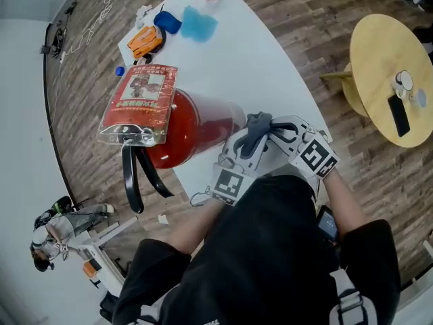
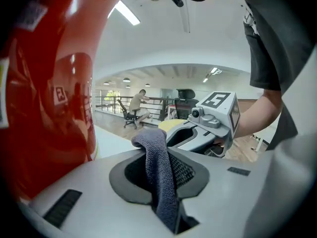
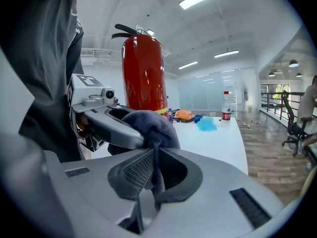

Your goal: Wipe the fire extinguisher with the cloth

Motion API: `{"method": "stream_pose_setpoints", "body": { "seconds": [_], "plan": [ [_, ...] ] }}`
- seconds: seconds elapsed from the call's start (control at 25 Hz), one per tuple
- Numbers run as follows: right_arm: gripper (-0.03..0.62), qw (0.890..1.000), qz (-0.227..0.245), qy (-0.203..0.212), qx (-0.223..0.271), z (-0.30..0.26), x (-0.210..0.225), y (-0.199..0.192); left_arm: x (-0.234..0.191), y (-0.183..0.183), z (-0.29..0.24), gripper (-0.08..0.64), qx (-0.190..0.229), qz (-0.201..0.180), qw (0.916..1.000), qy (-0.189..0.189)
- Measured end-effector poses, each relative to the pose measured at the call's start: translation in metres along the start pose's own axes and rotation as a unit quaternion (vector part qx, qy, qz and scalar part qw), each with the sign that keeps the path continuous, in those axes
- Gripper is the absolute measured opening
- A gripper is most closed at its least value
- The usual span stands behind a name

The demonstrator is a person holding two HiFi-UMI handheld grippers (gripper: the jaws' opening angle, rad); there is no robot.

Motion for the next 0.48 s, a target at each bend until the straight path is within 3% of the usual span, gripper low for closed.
{"method": "stream_pose_setpoints", "body": {
  "seconds": [0.12, 0.24, 0.36, 0.48],
  "plan": [
    [0.038, 0.999, -0.039, -0.011, 0.002, -0.005, 0.024, -0.017, 0.004, -0.01, -0.01, 0.089, -0.027, 0.006, 0.9994, -0.019],
    [0.037, 0.997, -0.071, -0.029, -0.008, -0.02, 0.059, -0.03, 0.007, -0.021, 0.001, 0.1, -0.024, 0.002, 0.9989, -0.039],
    [0.037, 0.999, -0.021, 0.014, -0.045, -0.074, 0.075, -0.028, -0.001, -0.026, 0.022, 0.1, 0.002, 0.023, 0.9994, -0.027],
    [0.037, 0.99, 0.066, 0.09, -0.083, -0.144, 0.073, -0.005, -0.017, -0.04, 0.051, 0.09, -0.007, 0.066, 0.9977, 0.012]
  ]
}}
Point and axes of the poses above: the fingertips, and each gripper's own axes: z backward along the fingers, x to its right, y out of its top, the point moved 2 cm from there along z, backward along the fingers, and after that the axes turned 13 degrees about -x, right-handed, at the moved point
